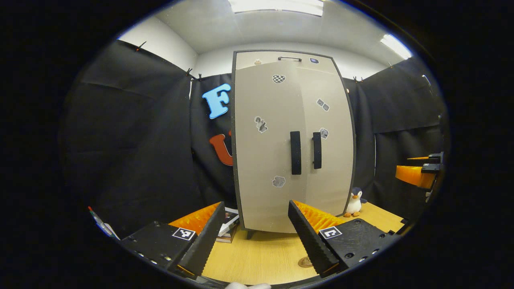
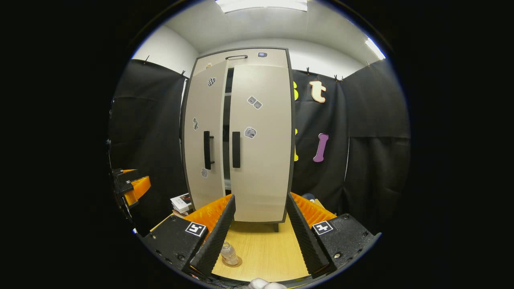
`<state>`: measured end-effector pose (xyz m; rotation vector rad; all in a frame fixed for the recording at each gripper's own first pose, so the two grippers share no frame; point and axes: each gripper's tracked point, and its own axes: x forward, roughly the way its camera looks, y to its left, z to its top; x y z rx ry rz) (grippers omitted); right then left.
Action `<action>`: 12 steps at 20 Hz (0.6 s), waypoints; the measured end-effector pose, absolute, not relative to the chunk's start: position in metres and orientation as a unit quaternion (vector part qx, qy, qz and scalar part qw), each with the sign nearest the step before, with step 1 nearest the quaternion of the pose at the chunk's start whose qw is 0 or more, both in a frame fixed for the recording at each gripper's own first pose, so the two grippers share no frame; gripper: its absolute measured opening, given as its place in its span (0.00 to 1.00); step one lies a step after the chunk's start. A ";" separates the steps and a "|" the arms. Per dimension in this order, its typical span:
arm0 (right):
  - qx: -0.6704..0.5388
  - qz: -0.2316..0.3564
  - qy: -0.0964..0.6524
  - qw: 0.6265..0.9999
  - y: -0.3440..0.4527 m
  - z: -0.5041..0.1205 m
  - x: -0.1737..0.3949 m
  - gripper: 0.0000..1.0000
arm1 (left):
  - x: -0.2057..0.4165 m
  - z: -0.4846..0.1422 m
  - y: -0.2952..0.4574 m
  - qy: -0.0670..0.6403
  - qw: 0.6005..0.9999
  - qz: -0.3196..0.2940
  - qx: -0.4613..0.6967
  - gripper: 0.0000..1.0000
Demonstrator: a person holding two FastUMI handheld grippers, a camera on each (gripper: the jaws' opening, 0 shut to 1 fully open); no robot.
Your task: Grasp the bottle in the cabinet with the left hand and place it on the coaster, then close the right door with the right hand and the left door with the left hand.
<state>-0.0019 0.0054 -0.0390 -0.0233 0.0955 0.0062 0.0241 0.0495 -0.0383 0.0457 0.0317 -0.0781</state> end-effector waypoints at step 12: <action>-0.011 0.001 0.049 0.999 0.001 -0.037 0.003 0.79 | 0.028 -0.037 0.041 0.022 0.998 -0.049 0.026 0.96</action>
